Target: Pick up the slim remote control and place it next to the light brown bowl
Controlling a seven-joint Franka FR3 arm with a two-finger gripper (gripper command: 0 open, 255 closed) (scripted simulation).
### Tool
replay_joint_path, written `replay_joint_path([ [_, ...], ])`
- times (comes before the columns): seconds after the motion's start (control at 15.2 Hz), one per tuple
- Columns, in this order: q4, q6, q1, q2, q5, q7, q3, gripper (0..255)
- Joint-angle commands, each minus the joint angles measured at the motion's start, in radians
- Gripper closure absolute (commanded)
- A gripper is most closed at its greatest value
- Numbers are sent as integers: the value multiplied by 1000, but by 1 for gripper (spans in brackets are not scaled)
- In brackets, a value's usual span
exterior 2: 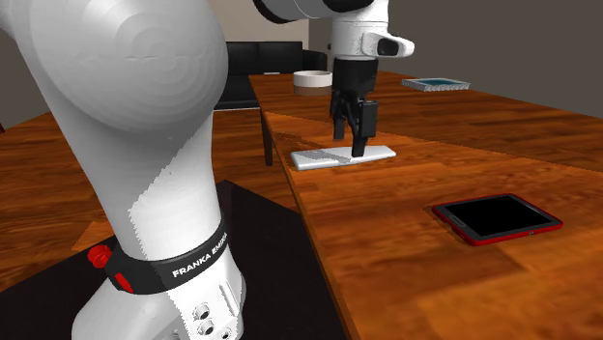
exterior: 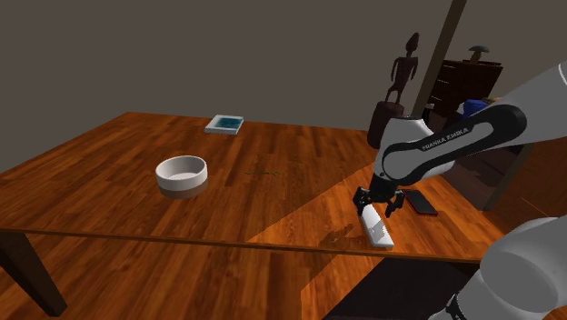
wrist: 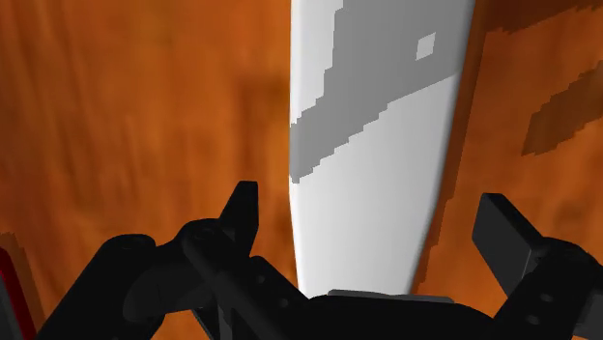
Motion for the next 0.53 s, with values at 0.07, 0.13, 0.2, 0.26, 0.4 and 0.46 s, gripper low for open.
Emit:
replay_joint_path([
  [0.07,-17,62,0,45,0,3,2,0],
  [0.13,-19,74,0,54,0,3,2,0],
  [0.2,-19,74,0,54,0,3,2,0],
  [0.26,-19,74,0,54,0,3,2,0],
  [0.4,-19,74,0,54,0,3,2,0],
  [0.46,-19,74,0,54,0,3,2,0],
])
